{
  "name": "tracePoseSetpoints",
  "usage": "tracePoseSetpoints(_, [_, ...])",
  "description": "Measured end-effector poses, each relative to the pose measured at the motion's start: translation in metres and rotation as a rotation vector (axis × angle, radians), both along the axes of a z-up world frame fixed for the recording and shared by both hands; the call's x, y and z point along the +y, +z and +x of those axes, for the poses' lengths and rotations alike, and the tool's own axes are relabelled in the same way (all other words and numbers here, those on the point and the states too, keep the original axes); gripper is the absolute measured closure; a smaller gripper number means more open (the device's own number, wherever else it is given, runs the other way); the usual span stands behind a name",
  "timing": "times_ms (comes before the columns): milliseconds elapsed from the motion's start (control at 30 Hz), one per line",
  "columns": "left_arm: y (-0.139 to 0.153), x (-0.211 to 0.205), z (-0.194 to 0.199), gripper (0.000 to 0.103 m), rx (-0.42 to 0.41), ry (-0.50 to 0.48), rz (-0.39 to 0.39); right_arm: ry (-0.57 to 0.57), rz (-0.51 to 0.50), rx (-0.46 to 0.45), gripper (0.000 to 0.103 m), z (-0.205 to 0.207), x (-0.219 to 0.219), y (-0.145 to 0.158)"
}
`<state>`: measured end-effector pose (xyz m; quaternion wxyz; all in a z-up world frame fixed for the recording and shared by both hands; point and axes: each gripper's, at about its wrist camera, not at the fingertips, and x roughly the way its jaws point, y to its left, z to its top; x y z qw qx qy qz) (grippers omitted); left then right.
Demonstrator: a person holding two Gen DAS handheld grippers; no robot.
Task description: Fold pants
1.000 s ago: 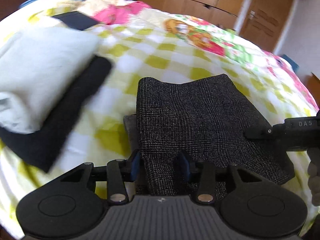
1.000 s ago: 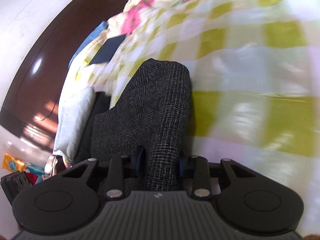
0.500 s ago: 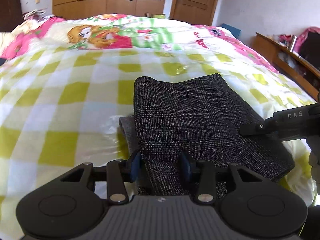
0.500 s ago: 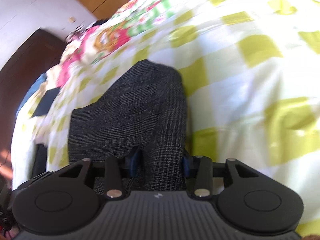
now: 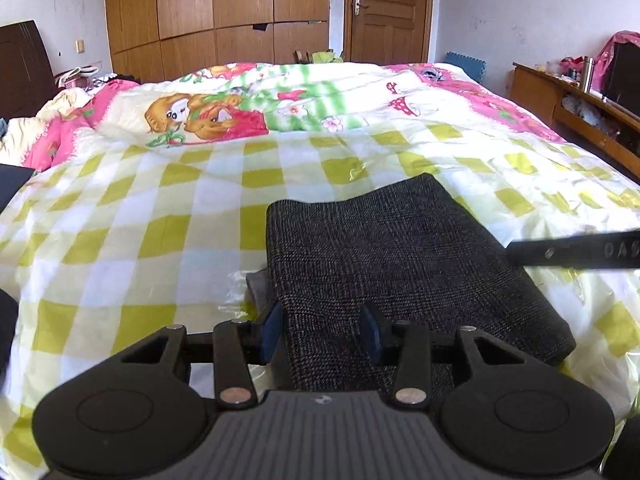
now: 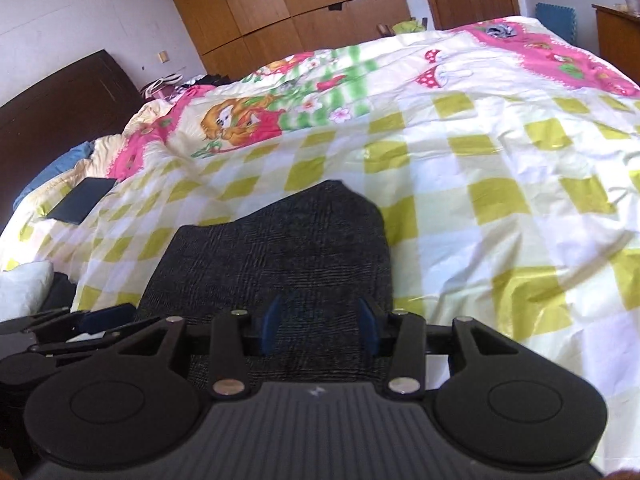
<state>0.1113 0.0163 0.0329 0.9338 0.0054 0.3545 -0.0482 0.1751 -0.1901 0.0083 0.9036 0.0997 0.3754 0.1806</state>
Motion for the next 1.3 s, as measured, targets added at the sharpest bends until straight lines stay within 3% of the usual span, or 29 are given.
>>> tracePoseSetpoints(200, [-0.007,-0.008,0.006,0.049,0.011,-0.021,0.068,0.027,-0.069,0.046,0.061,0.002,0.016,-0.023])
tracePoseSetpoints(333, [-0.014,-0.009,0.008,0.049,0.03,-0.022,0.1,0.027,-0.052,0.053,0.061,-0.003,0.013,-0.021])
tracePoseSetpoints(867, [-0.01,-0.007,-0.004,0.049,0.029,-0.023,0.108,0.01,-0.04,0.067,0.058,-0.013,0.011,-0.013])
tracePoseSetpoints(1033, [-0.001,-0.002,-0.006,0.049,0.002,-0.021,0.106,-0.015,-0.026,0.032,0.051,-0.013,-0.001,-0.007])
tracePoseSetpoints(1300, [0.0,0.0,0.009,0.049,0.023,-0.015,0.125,-0.045,0.006,0.062,0.048,-0.002,-0.014,-0.016])
